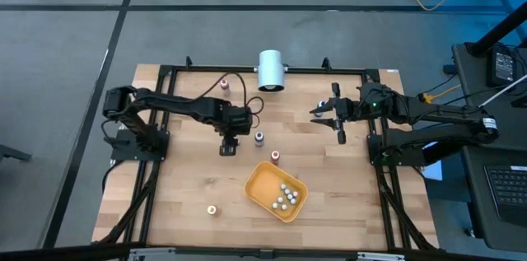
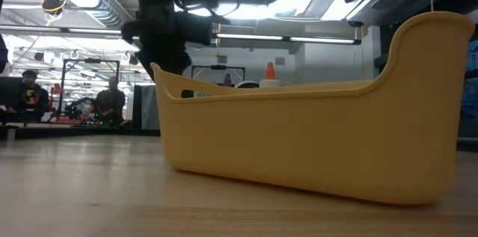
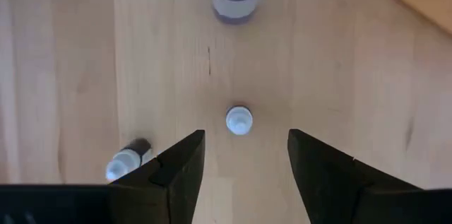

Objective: Pick & Place food coloring
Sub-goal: Put the small pink food coloring bottle into the yellow container

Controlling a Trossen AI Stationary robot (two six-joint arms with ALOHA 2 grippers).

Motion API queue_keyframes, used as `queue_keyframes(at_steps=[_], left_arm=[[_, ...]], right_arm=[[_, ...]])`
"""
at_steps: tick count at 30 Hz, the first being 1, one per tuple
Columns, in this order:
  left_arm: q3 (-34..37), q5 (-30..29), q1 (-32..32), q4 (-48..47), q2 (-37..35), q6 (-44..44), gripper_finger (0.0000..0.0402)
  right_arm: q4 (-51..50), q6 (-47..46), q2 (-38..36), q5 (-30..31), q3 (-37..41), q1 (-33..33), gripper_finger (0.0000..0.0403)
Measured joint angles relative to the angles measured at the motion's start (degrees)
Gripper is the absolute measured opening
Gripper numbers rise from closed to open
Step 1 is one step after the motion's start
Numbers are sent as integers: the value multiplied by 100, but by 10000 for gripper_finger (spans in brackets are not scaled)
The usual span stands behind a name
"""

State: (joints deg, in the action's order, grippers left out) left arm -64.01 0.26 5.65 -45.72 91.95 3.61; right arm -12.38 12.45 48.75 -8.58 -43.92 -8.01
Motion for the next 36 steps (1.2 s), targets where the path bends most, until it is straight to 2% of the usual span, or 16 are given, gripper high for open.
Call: queue_keyframes(at_steps=[12, 29, 36], left_arm=[[1, -69, 7, 235, 599, 108, 200], [7, -91, 7, 425, 609, 315, 201], [510, -75, 7, 674, 609, 166, 201]], right_arm=[[-1, 1, -1, -1, 0, -2, 123], [0, 1, -1, -1, 0, -1, 123], [0, 2, 0, 0, 0, -2, 123]])
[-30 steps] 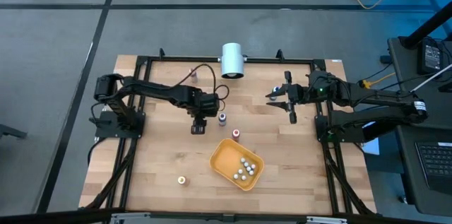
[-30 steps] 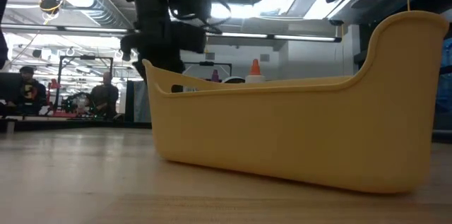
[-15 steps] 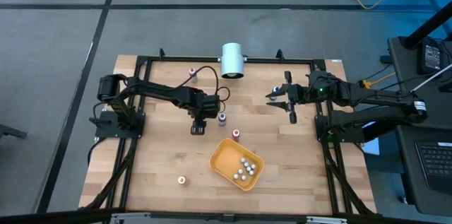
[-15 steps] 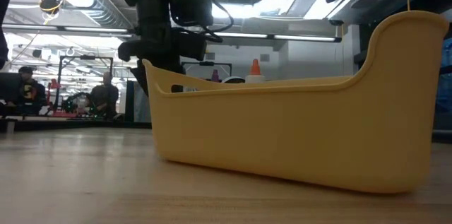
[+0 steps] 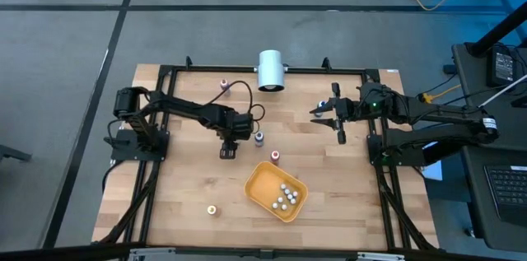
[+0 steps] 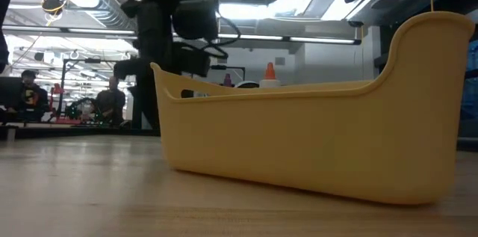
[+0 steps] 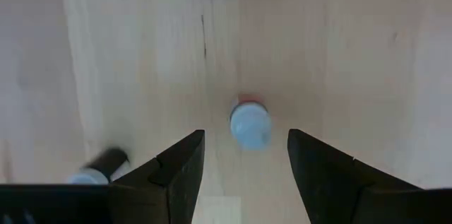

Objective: Pick & Place food coloring
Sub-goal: Put the small pink food coloring bottle into the yellow container

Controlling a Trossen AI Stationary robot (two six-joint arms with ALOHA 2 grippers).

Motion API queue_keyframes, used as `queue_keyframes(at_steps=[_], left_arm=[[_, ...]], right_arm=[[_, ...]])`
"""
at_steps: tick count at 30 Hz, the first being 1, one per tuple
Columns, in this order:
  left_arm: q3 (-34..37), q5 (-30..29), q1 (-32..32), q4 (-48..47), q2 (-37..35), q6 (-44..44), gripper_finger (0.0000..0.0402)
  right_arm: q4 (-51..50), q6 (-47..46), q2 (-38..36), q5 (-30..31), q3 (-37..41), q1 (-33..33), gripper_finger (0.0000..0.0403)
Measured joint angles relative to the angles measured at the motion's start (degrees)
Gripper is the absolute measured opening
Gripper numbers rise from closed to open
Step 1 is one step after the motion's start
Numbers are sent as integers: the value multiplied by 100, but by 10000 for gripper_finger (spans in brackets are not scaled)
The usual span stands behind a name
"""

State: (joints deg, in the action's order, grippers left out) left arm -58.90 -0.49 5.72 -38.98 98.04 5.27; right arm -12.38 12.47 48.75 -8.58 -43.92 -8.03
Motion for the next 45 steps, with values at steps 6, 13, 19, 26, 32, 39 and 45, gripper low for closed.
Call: queue_keyframes(at_steps=[6, 13, 19, 26, 32, 39, 45], left_arm=[[143, -7, 0, 212, 0, -200, 201], [143, 0, 1, 552, 0, -255, 201], [143, -7, 0, 514, 0, -255, 200], [143, -11, 4, 498, 0, -274, 181], [142, -1, 4, 477, 0, -320, 139], [141, 7, 4, 446, 0, -456, 78], [104, 243, -65, 271, -116, -688, 66]], right_arm=[[0, -2, 0, -2, 0, 2, 123], [-1, -1, -1, -1, 0, 0, 123], [-2, -2, 0, -2, 0, 1, 123], [-2, -2, 0, -1, 0, 1, 123], [-2, -1, 0, -1, 0, 0, 123], [-2, -1, 0, -2, 0, 2, 123], [-1, -2, 0, -2, 0, 0, 123]])
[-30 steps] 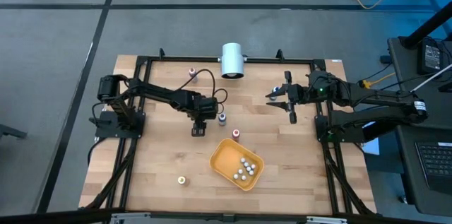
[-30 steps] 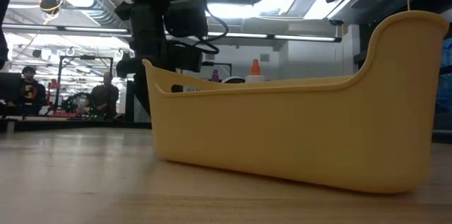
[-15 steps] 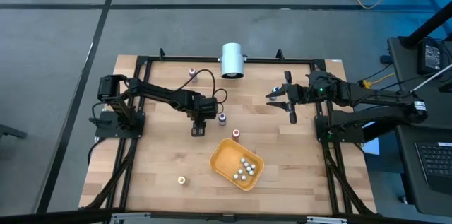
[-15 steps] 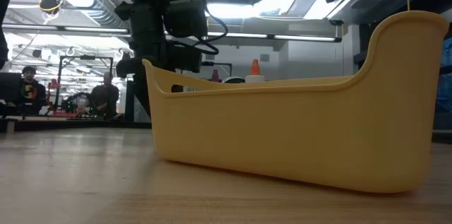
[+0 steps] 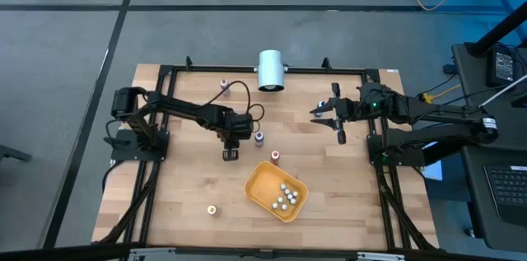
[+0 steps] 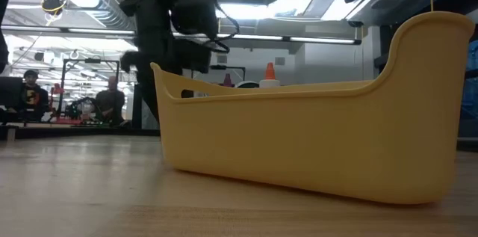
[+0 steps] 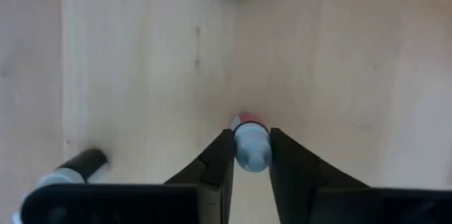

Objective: Pick & Place food coloring
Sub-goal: Put the small pink food coloring bottle into the yellow container

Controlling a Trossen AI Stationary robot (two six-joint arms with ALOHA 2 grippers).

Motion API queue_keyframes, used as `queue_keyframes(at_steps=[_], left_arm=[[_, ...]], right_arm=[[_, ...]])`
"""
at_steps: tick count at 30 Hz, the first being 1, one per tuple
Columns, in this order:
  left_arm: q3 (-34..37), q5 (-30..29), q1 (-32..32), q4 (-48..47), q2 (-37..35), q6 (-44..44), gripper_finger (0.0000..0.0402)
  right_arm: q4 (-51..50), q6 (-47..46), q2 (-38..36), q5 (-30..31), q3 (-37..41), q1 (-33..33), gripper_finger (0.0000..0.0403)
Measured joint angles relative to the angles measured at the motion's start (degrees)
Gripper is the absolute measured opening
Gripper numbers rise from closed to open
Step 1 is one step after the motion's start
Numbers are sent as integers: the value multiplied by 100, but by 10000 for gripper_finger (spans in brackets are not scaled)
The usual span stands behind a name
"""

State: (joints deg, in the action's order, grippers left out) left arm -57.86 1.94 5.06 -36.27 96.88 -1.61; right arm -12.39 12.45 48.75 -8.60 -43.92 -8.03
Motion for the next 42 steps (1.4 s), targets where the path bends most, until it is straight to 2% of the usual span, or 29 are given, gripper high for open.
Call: queue_keyframes(at_steps=[6, 15, 22, 30, 42], left_arm=[[-310, 10, -219, -802, -614, -140, 68], [-1092, 1, -668, -1470, -2130, -789, 68], [-1163, -193, -815, -1795, -3006, -1172, 68], [-1159, -346, -997, -2088, -3379, -1136, 68], [-1159, -191, -1202, -2068, -3244, -942, 68]], right_arm=[[-26, 0, 0, 2, 0, 0, 123], [-36, 0, 0, 2, 0, 0, 123], [-34, 0, 0, 0, 0, 0, 123], [-34, 2, 0, 1, 0, 0, 123], [-34, 0, 0, 2, 0, 1, 123]])
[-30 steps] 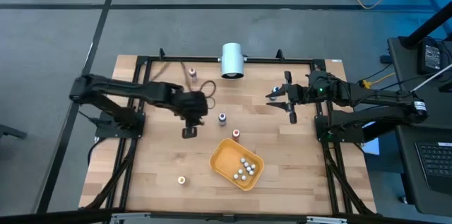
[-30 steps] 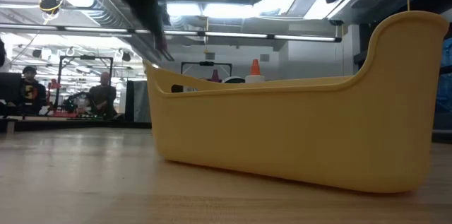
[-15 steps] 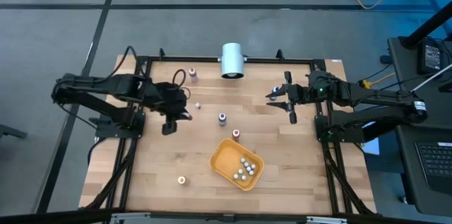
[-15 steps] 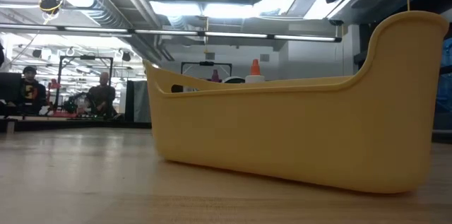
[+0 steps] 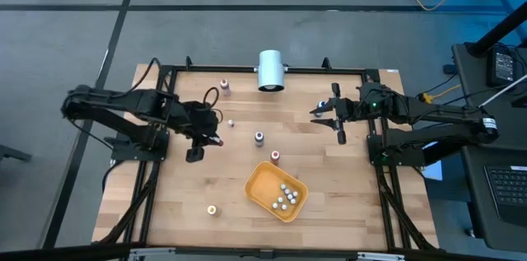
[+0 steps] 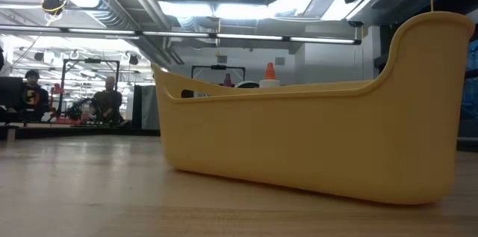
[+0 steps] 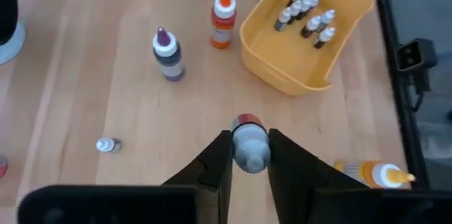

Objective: Pick & Place food coloring
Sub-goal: Put the small pink food coloring bottle into the yellow container

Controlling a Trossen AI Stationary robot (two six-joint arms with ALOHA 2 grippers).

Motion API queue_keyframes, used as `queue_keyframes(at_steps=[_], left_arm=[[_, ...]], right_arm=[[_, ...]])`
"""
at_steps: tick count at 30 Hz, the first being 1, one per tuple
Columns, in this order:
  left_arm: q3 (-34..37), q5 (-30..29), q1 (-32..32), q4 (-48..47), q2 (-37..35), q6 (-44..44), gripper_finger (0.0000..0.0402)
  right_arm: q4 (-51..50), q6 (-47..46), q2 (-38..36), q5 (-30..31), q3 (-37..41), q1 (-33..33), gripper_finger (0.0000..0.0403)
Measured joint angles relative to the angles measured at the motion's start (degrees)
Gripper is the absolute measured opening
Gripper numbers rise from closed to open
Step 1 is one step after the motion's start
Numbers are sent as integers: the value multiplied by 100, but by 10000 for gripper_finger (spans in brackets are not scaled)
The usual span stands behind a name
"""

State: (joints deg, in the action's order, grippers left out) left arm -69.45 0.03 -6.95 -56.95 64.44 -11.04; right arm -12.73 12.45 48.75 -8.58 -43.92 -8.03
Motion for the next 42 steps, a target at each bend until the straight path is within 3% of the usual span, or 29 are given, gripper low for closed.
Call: queue_keyframes(at_steps=[6, 18, 22, 28, 42], left_arm=[[-512, 116, -251, 6, 559, -9, 68], [-3267, 90, -797, -22, 2675, 387, 68], [-3876, 61, -892, -51, 3134, 434, 68], [-4219, 57, -948, -61, 3540, 399, 69], [-4232, 85, -1073, 54, 3997, 134, 69]], right_arm=[[0, 2, -1, -2, 0, 1, 123], [2, 0, 0, -2, 0, -1, 123], [2, 1, 0, -2, 0, 1, 123], [2, 1, -2, -2, 0, 0, 123], [2, 1, -2, -2, 0, 1, 123]])
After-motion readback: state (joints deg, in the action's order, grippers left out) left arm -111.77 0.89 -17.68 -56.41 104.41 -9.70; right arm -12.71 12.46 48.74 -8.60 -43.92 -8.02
